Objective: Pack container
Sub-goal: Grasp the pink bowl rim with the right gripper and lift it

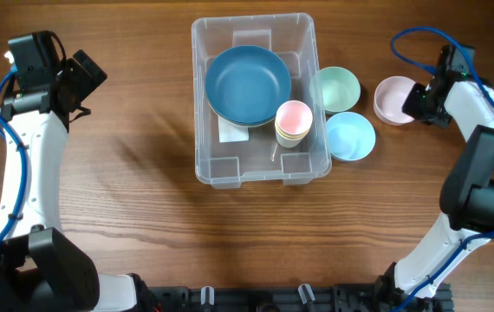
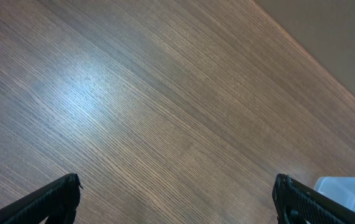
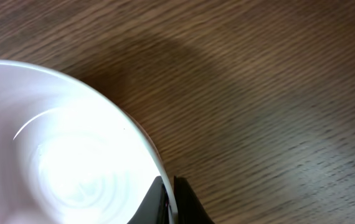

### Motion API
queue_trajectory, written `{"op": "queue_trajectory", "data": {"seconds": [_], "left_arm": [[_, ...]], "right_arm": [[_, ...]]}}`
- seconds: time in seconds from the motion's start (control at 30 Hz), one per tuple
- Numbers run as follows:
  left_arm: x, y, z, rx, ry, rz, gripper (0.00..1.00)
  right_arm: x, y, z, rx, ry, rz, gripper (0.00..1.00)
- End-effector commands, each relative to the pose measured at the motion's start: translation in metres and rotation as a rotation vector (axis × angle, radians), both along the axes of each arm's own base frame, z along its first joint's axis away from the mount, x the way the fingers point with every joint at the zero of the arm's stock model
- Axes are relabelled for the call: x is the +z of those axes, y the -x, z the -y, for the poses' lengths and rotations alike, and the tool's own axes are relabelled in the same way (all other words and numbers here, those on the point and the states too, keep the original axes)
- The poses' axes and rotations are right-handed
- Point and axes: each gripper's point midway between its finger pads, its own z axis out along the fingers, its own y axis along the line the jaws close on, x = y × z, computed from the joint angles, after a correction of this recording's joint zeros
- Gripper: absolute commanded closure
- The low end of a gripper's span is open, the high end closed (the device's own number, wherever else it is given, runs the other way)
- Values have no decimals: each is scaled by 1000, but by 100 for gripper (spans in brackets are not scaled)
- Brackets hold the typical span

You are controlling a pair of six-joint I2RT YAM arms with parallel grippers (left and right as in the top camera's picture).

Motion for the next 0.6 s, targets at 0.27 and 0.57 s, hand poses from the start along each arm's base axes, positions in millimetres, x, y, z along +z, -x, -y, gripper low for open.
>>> {"op": "queue_trajectory", "data": {"seconds": [0.27, 0.57], "left_arm": [[0, -1, -4, 11, -8, -1, 0], [0, -1, -4, 11, -8, -1, 0]], "right_arm": [[132, -3, 5, -5, 54, 256, 96], [284, 10, -50, 190, 20, 670, 96]]}}
